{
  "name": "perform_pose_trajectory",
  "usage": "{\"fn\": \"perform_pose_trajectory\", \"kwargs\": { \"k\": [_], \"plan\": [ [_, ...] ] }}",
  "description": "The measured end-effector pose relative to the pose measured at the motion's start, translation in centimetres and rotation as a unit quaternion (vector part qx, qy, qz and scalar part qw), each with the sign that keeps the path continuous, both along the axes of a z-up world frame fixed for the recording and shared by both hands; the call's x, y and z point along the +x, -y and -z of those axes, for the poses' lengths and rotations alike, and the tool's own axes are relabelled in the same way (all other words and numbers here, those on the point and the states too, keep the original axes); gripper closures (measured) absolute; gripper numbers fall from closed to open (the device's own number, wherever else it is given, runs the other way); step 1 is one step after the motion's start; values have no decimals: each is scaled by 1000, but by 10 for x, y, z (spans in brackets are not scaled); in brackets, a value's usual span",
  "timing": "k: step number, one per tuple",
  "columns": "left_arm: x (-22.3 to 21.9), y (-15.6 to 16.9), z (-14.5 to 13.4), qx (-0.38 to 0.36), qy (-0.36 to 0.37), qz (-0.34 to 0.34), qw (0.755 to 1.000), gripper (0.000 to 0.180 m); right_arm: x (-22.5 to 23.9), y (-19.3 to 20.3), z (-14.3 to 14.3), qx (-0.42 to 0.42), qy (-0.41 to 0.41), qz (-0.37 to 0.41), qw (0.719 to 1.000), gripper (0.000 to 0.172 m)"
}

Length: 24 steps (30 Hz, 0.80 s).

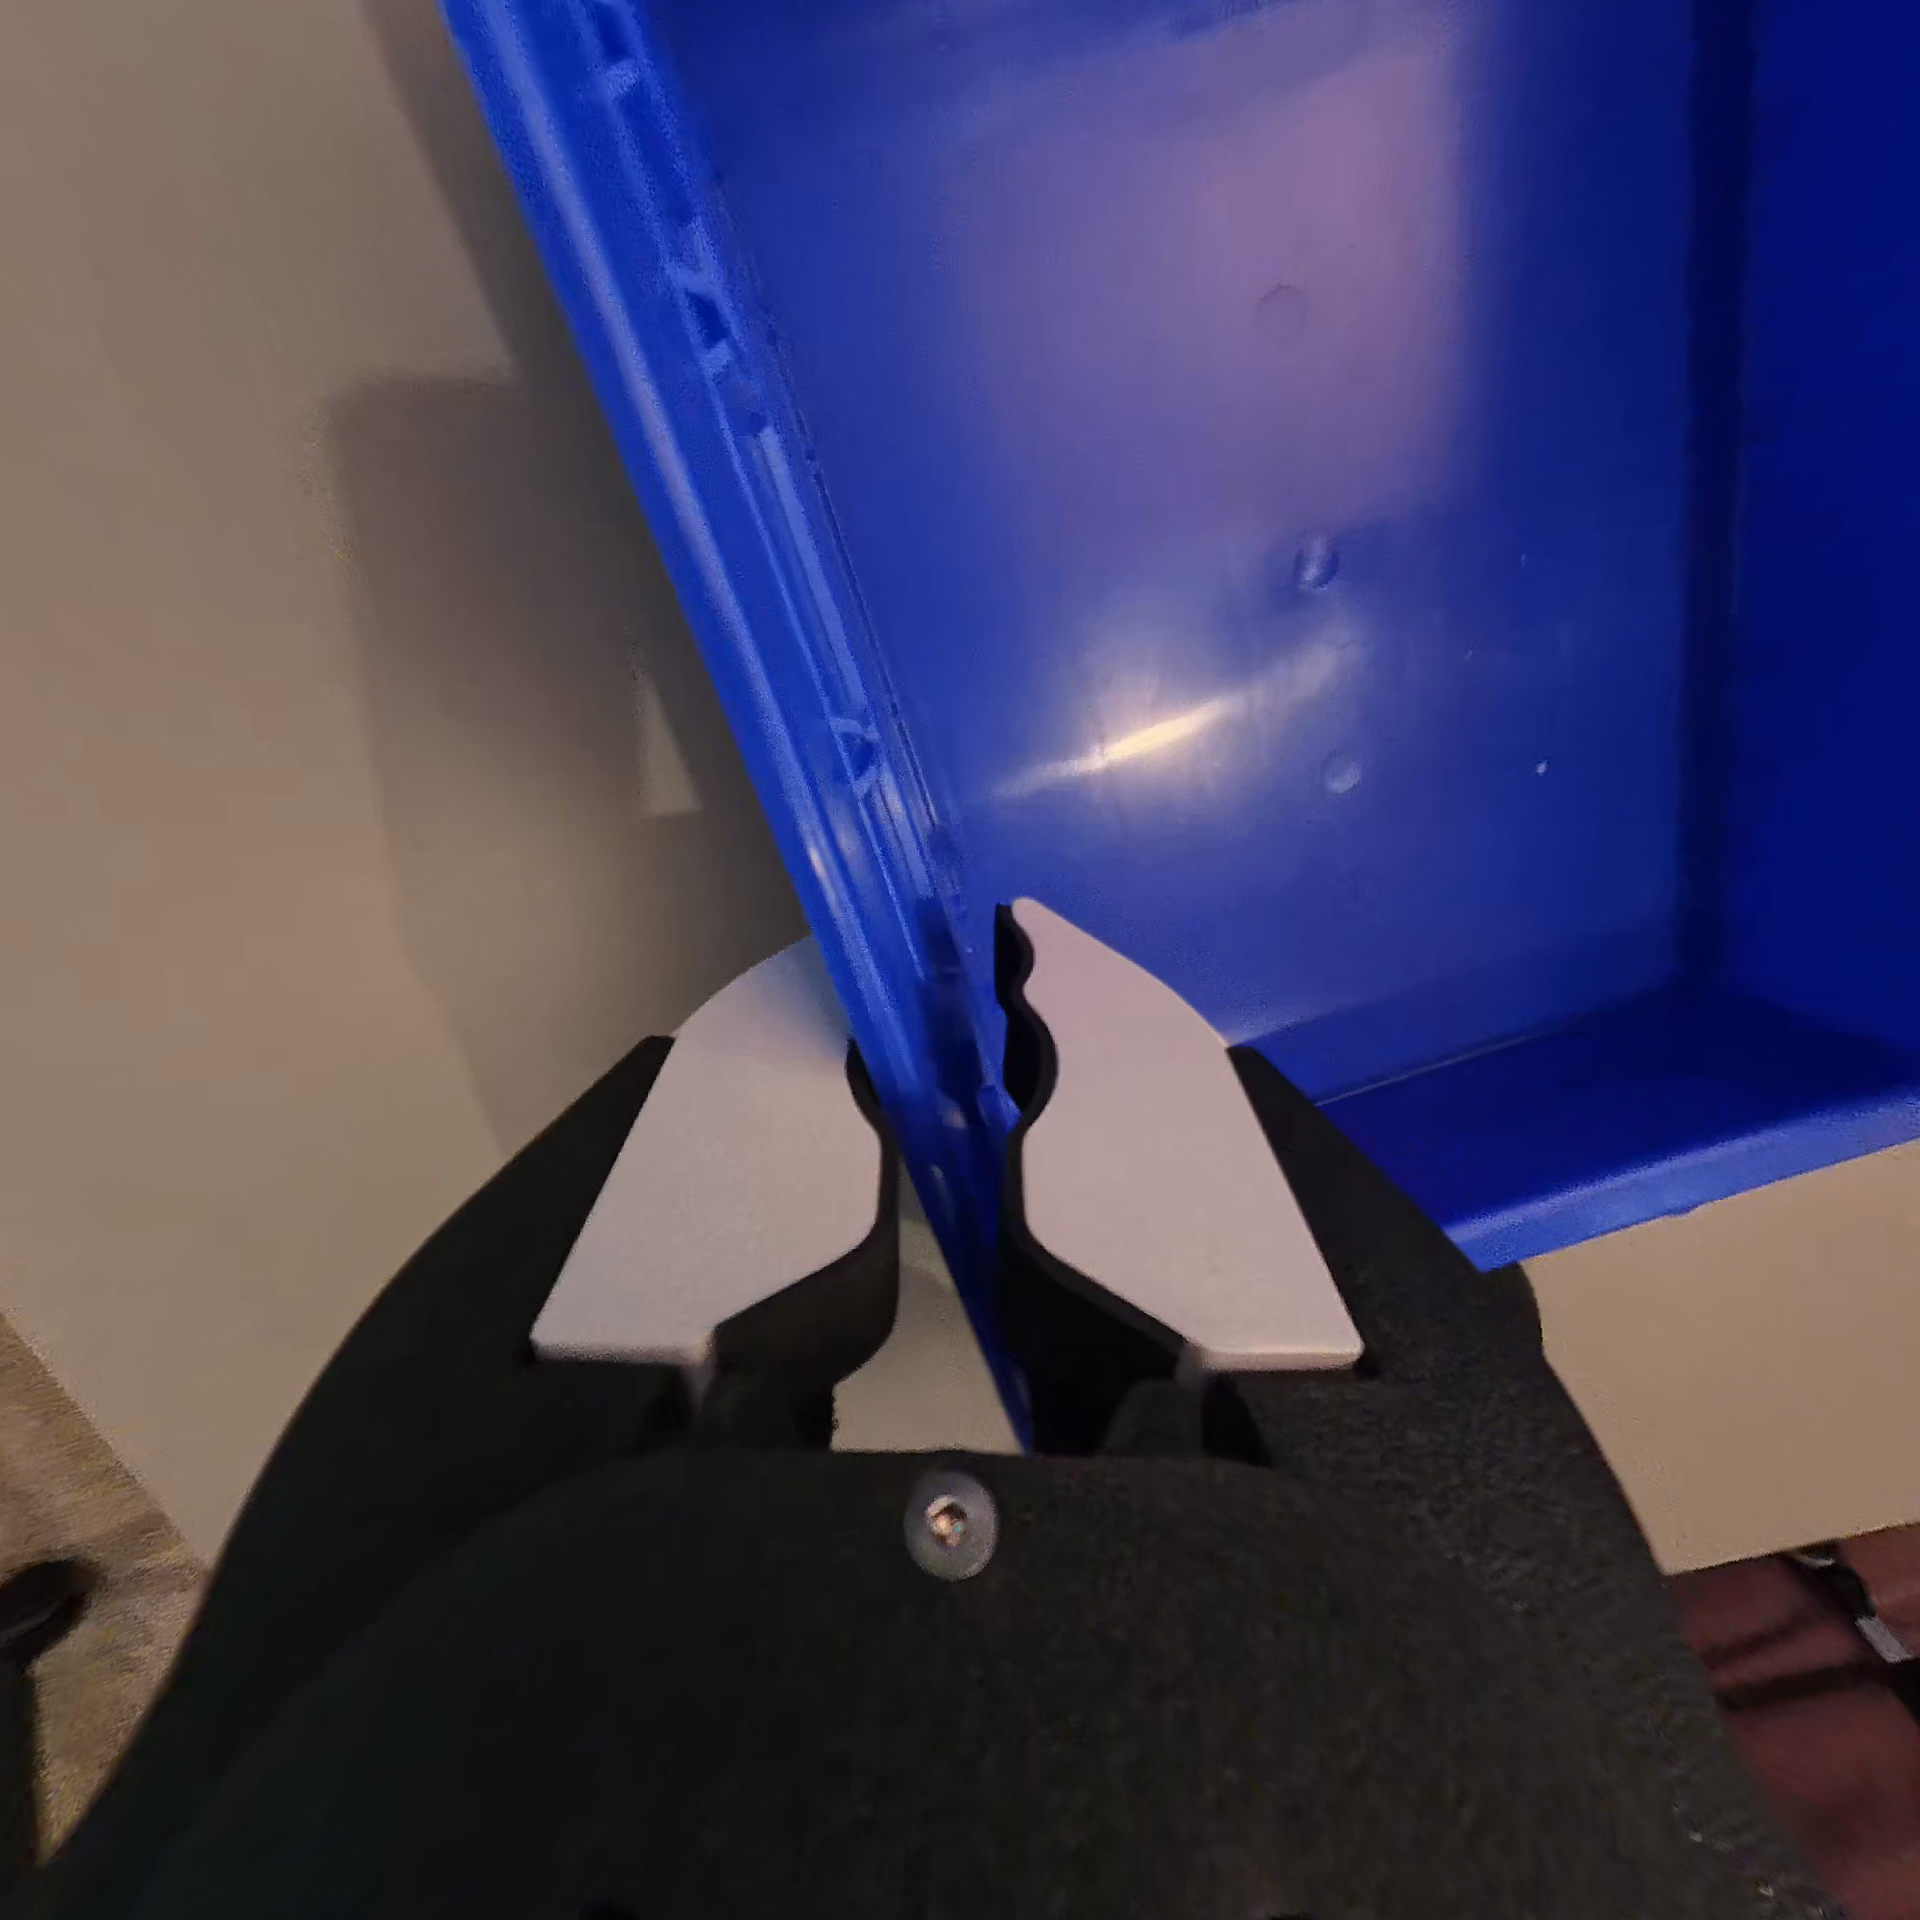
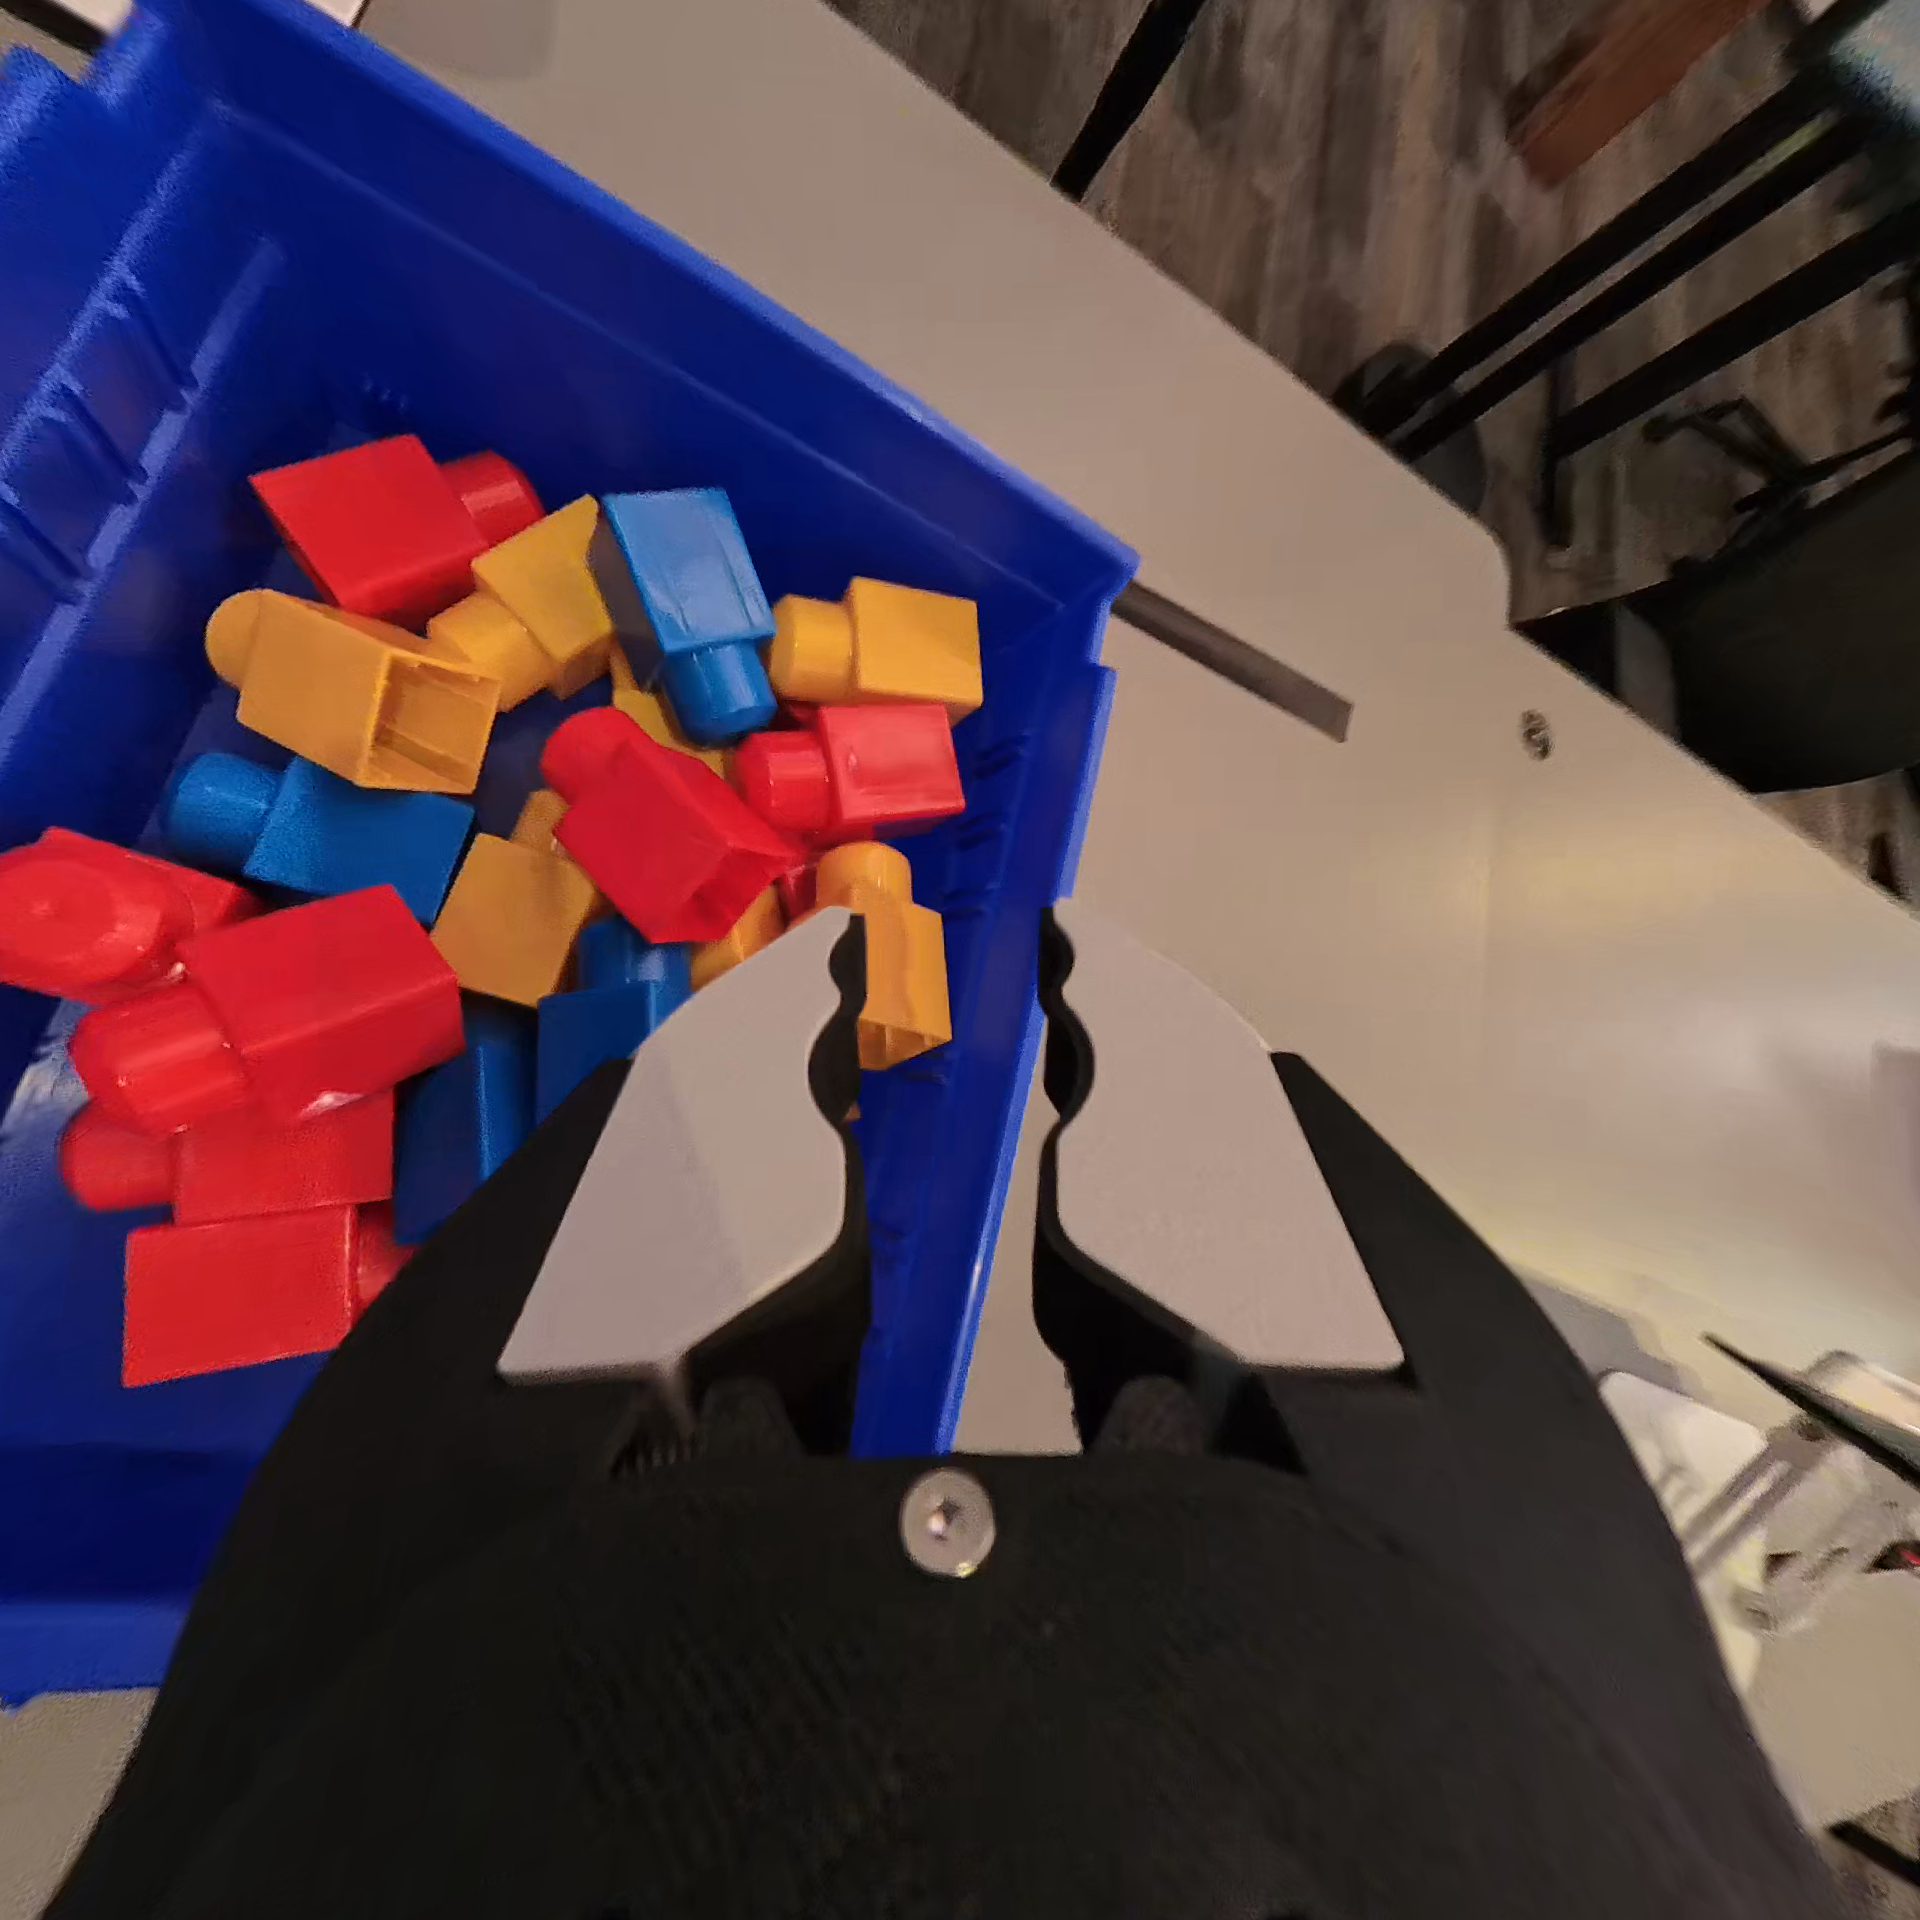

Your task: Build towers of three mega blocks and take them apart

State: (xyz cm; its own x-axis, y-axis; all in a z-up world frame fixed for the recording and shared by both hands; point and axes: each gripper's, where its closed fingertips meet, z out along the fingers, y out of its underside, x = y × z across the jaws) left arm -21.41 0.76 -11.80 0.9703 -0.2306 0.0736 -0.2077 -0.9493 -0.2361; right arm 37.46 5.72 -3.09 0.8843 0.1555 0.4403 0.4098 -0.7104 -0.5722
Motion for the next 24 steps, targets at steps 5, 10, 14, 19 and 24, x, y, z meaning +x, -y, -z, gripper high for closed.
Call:
{"fn": "perform_pose_trajectory", "kwargs": {
  "k": [5,10,14,19,24],
  "plan": [
    [42,2,1,-14,-25,54,998,159,32,7,37,-76,-131,19,988,137],
    [86,2,2,-17,-28,89,996,160,36,14,63,-131,-229,24,964,127],
    [123,5,2,-12,-36,107,994,158,38,17,81,-171,-208,34,962,128],
    [168,11,3,-5,-31,141,989,154,29,33,104,-255,-195,37,946,153],
    [195,18,3,2,-34,160,986,149,25,40,104,-275,-227,48,933,160]
  ]
}}
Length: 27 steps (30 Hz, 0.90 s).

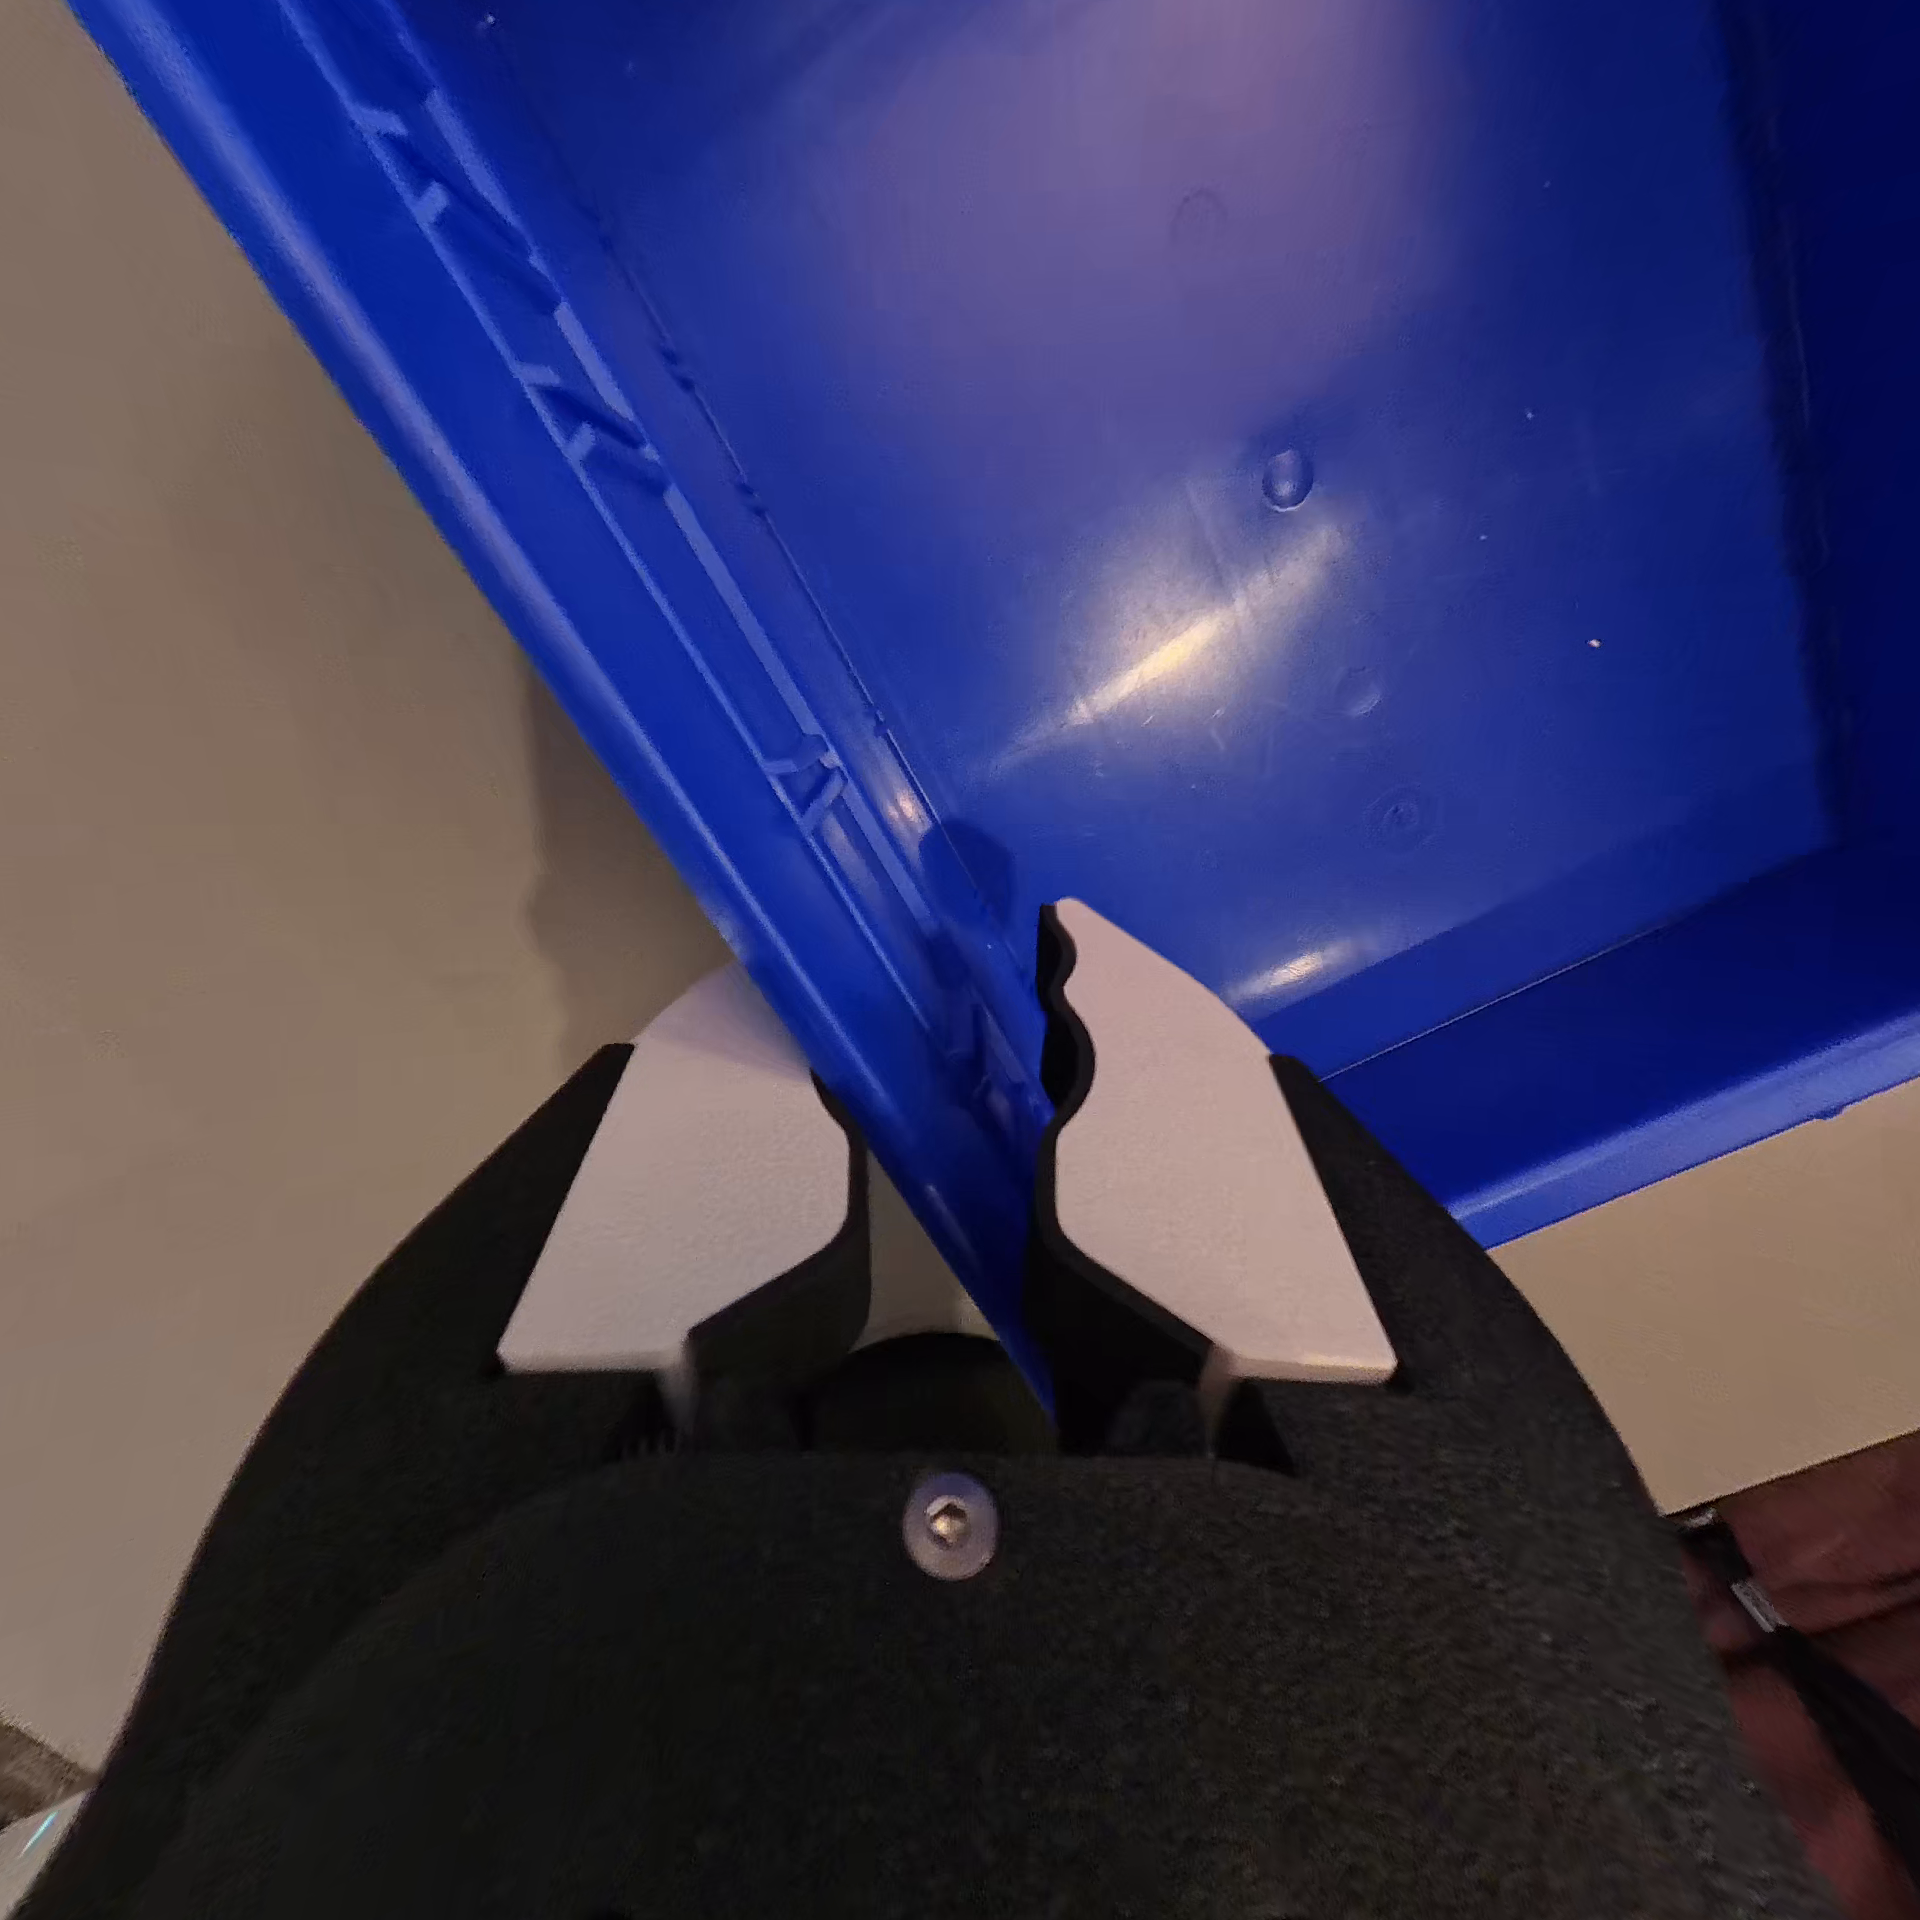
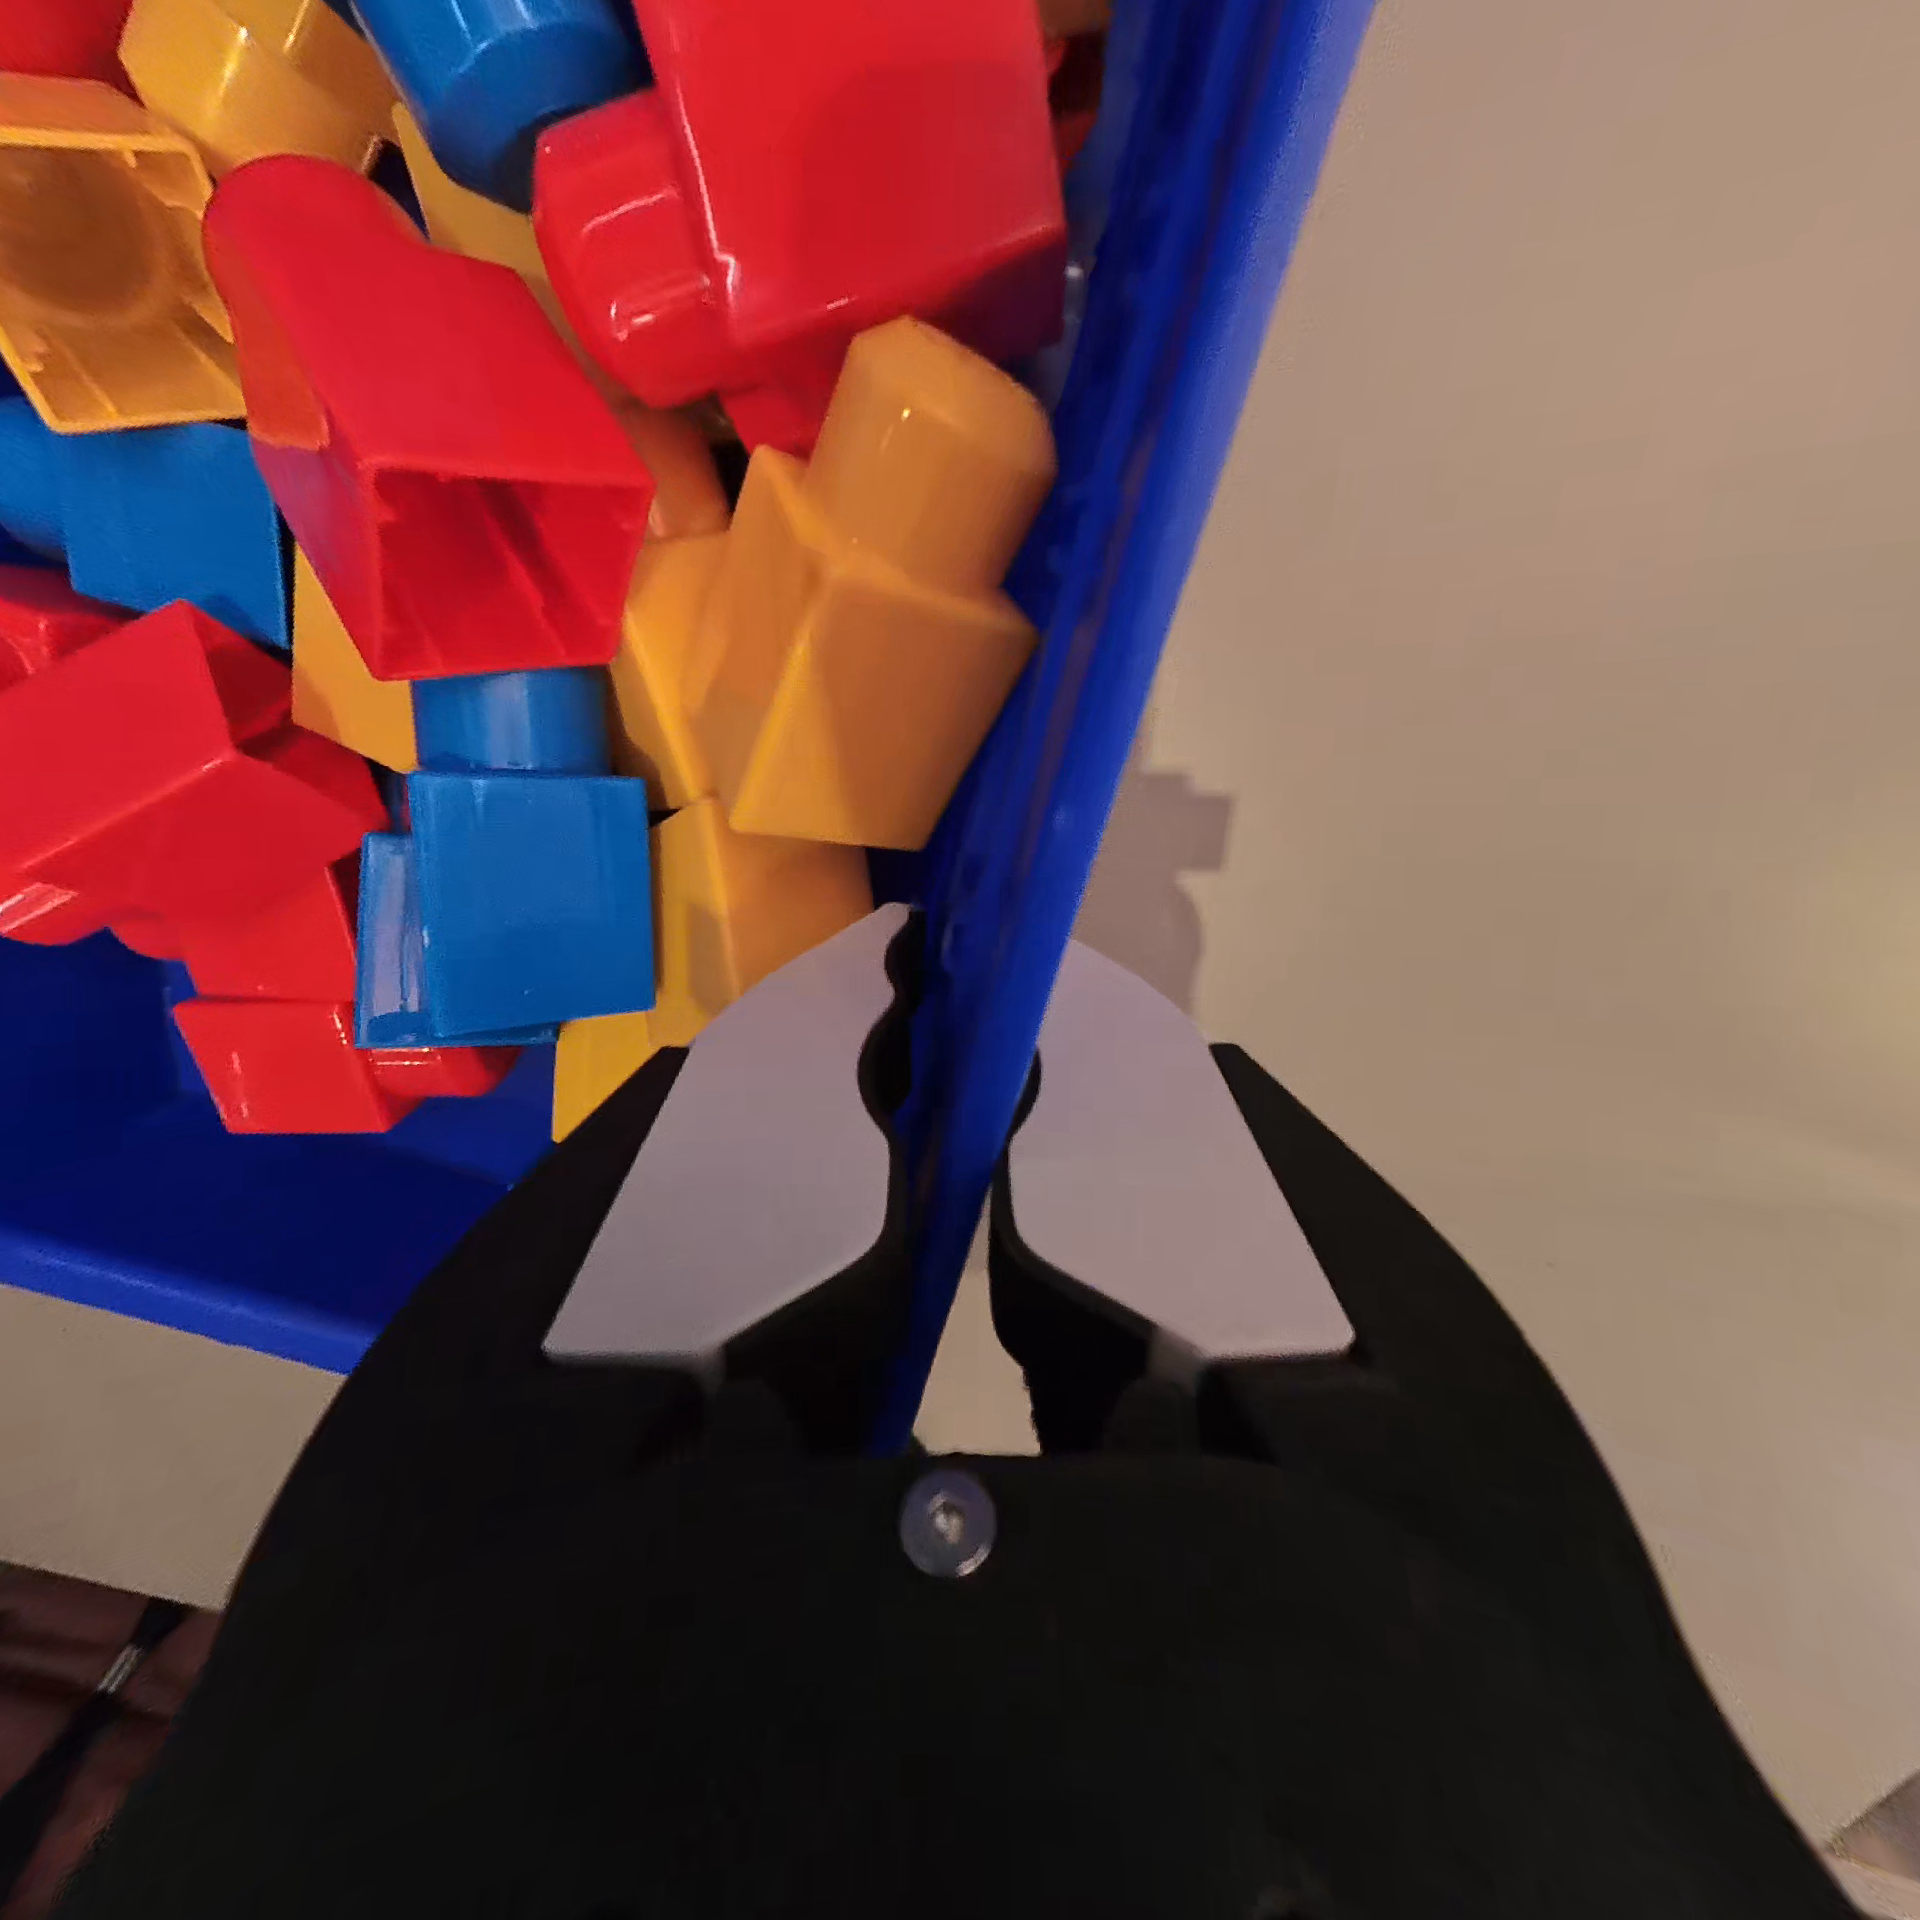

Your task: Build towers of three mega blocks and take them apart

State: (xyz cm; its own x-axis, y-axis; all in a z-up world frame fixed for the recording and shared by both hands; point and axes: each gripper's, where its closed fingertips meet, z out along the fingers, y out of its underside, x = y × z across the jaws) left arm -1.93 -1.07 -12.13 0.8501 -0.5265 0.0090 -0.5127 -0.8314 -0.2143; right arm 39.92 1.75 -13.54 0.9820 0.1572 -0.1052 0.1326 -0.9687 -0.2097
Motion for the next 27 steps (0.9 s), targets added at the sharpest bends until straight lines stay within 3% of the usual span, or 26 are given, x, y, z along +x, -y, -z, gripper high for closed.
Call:
{"fn": "perform_pose_trajectory", "kwargs": {
  "k": [7,10,15,17,21,24,27],
  "plan": [
    [17,1,-1,4,25,24,999,145,-1,1,2,-9,0,1,1000,162],
    [20,10,-4,-34,57,58,996,135,-1,1,3,-11,-3,4,1000,163],
    [15,6,-33,-9,118,56,991,126,-1,2,3,-29,-6,5,1000,163],
    [12,-4,-51,40,126,53,990,115,1,-3,4,-45,-1,-4,999,162],
    [-3,-39,-100,215,105,11,971,114,1,-8,10,-88,-3,-11,996,165],
    [-32,-65,-140,365,56,-39,928,110,2,-8,10,-103,-8,-15,995,165],
    [-57,-73,-168,454,33,-73,887,108,5,-9,10,-108,-23,-22,994,165]
  ]
}}
